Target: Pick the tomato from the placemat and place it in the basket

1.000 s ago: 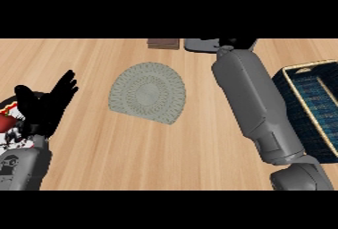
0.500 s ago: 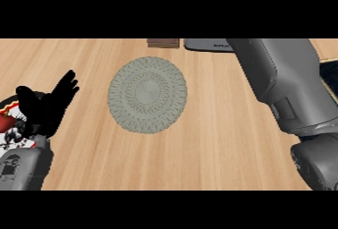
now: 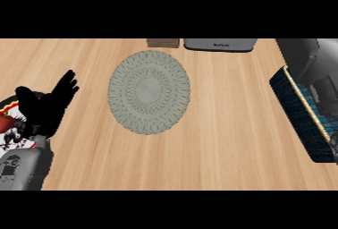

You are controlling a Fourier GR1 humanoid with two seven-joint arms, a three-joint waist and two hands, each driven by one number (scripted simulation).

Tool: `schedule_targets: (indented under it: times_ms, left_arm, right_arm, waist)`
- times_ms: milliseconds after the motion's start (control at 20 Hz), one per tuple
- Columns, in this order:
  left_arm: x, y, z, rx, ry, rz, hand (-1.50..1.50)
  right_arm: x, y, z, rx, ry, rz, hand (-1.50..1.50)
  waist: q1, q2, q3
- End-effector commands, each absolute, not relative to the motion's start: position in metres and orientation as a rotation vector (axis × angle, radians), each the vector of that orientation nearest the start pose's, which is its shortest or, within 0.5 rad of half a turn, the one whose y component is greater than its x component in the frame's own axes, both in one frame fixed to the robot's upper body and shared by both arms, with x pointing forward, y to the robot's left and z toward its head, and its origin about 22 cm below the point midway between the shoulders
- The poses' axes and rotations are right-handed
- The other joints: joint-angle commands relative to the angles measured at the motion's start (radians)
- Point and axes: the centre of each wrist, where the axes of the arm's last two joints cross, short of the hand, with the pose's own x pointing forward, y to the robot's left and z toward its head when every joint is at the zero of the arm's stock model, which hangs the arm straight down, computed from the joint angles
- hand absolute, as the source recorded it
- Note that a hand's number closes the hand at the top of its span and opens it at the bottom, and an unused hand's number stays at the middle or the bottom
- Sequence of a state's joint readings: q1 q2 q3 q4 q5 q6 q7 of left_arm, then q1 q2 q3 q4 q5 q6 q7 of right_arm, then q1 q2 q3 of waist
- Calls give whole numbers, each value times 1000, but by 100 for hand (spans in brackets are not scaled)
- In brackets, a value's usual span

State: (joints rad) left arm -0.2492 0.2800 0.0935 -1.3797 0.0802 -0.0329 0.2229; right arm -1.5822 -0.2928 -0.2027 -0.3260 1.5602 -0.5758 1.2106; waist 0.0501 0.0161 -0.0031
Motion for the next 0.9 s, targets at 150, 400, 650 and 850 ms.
schedule_targets:
  times_ms: [150,400,650,850]
  left_arm:
    - [300,304,33,178,-1404,-98,0]
    - [300,305,43,190,-1383,-95,0]
    - [289,315,33,190,-1382,-62,0]
    - [293,321,37,193,-1365,-43,0]
  right_arm:
    - [481,-177,313,-1747,-915,-401,150]
    - [481,-206,302,-1738,-874,-418,150]
    - [481,-234,259,-1756,-846,-377,150]
    - [477,-243,233,-1731,-871,-407,150]
  waist:
    - [-25,-6,2]
    - [-40,-15,3]
    - [-51,-19,3]
    - [-59,-21,3]
